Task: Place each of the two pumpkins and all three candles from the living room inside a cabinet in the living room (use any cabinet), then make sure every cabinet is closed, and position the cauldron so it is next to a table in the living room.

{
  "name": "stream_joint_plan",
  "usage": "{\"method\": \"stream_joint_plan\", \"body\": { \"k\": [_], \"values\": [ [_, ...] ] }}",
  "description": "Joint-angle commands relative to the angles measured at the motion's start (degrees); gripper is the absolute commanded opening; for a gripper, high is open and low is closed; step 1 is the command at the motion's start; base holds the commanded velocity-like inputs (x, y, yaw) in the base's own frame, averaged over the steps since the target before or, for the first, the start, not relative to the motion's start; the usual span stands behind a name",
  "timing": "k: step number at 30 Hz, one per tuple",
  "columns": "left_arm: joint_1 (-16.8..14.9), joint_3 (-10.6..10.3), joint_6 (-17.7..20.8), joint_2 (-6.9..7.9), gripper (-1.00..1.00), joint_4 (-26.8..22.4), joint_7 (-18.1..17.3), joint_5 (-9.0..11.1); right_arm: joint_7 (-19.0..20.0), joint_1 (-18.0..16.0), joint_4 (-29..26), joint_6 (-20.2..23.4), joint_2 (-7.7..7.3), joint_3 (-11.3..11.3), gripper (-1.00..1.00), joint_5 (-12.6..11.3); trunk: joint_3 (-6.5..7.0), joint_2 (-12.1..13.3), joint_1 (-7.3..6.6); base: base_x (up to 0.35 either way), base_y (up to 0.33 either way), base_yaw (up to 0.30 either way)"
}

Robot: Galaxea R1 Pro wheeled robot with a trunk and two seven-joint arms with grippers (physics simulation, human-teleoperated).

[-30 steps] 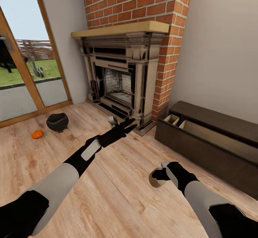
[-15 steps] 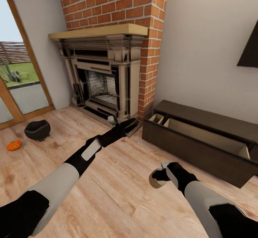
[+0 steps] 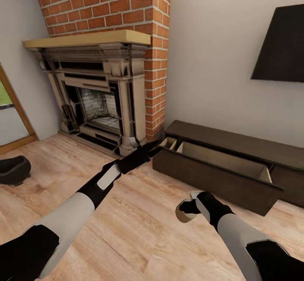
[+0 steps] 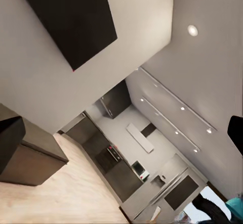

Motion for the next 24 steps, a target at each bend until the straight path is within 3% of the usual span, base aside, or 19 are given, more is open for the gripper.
{"method": "stream_joint_plan", "body": {
  "k": [1, 7, 11, 14, 24],
  "values": [
    [0.0, 0.0, 0.0, 0.0, 1.0, 0.0, 0.0, 0.0, -0.1, 0.0, 0.0, 0.0, 0.0, 0.0, -1.0, -0.2, 0.06, 0.0, 0.0, 0.185, 0.0, -0.26],
    [0.0, 0.0, 0.0, 0.0, 1.0, 0.0, 0.0, 0.0, -0.1, 0.0, 0.0, 0.0, 0.0, 0.0, -1.0, -0.2, 0.42, 0.0, 0.0, 0.141, 0.0, -0.26],
    [0.0, -0.1, -0.3, 0.0, 1.0, 0.0, 0.0, -0.1, -0.1, 0.0, 0.0, 0.0, -0.06, -0.1, -1.0, -0.2, 0.65, 0.0, 0.0, 0.014, 0.0, -0.26],
    [0.0, -0.1, -2.9, 0.0, 1.0, 0.0, 0.0, 0.0, -0.1, 0.0, -0.1, 0.0, -0.28, -0.1, -1.0, -0.2, 0.83, 0.0, 0.0, 0.001, 0.0, -0.258],
    [0.0, -0.1, -3.2, 0.0, 1.0, 0.1, 0.0, 0.0, -0.1, 0.0, -0.1, 0.0, -0.52, -0.2, -1.0, -0.2, 1.45, 0.0, 0.0, 0.006, 0.069, -0.249]
  ]
}}
